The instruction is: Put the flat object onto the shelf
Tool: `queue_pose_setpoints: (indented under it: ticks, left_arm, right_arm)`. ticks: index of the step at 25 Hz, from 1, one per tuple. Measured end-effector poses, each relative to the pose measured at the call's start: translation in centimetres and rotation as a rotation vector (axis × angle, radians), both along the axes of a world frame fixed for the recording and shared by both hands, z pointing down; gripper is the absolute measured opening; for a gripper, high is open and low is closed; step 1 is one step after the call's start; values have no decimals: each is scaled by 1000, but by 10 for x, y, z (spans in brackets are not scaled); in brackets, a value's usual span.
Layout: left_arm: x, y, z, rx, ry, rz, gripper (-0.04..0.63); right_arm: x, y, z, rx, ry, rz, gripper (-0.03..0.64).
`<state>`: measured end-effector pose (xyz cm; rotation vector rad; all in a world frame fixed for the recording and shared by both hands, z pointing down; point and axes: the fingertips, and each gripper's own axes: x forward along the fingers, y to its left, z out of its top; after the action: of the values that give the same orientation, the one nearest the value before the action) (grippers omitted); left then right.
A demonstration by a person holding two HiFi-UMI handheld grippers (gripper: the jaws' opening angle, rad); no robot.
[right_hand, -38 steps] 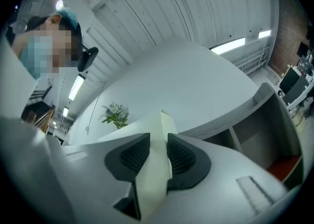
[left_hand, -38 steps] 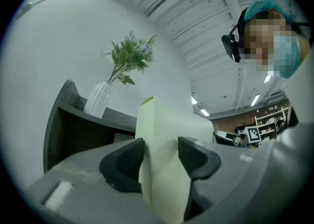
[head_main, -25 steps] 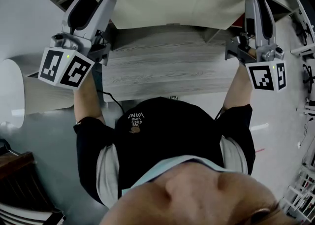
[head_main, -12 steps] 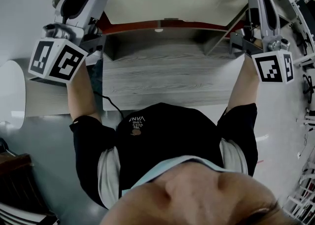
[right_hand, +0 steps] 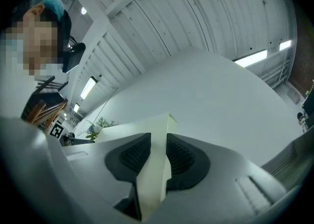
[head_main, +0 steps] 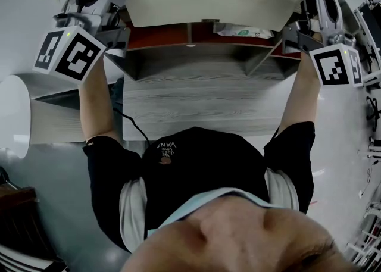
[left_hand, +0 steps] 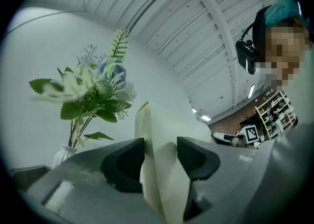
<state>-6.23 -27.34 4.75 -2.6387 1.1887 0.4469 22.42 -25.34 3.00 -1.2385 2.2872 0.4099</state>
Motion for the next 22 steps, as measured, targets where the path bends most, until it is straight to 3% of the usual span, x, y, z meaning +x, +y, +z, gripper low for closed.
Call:
queue_pose_setpoints:
  ticks: [22]
  left_arm:
    - [3, -11, -31, 29, 64, 23, 209]
  right_arm:
    - [0, -20, -39, 56, -32, -90, 86]
